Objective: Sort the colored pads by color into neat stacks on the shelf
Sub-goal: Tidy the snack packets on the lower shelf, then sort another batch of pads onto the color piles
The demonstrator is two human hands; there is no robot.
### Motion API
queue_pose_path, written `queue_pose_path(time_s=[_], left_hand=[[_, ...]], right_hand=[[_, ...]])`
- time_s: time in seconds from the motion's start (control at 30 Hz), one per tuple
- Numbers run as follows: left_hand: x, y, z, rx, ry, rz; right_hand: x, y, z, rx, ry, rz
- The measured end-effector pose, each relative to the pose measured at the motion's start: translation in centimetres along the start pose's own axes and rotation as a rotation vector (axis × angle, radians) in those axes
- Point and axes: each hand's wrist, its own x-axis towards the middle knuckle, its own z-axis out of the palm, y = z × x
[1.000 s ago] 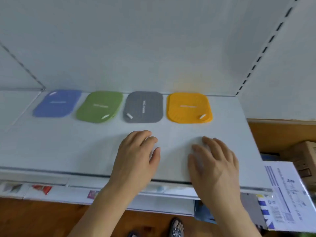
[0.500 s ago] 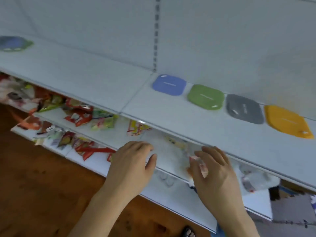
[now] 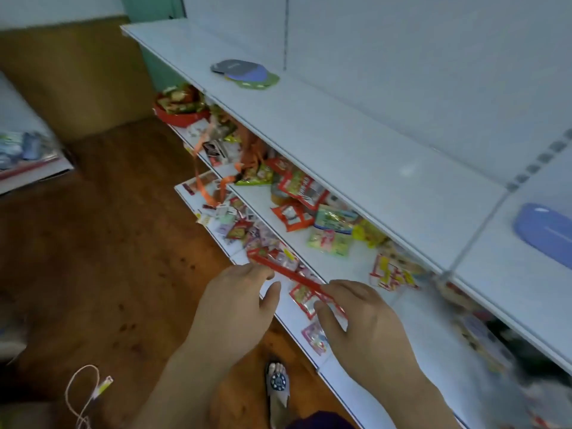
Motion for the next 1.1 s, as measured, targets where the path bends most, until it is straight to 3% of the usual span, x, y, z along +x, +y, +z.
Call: queue_pose_path(time_s=[0.27, 0.53, 0.8, 1.1], left_hand=[[10.4, -7.6, -5.2, 0.022, 0.05, -0.133], [19.0, -16.9, -9.1, -0.015, 0.077, -0.185], [30.9, -27.0, -14.6, -0.006, 0.107, -0.021], [43.5, -31.2, -17.4, -0.041, 0.072, 0.208]], right_hand=[[14.9, -6.0, 3.9, 0.09, -0.009, -0.152], [27.7, -12.1, 7.6, 0.023, 0.041, -0.216], [38.7, -18.8, 11.4, -0.014, 0.128, -0.135], [46.9, -21.5, 13.9, -0.056, 0.324, 0.046]])
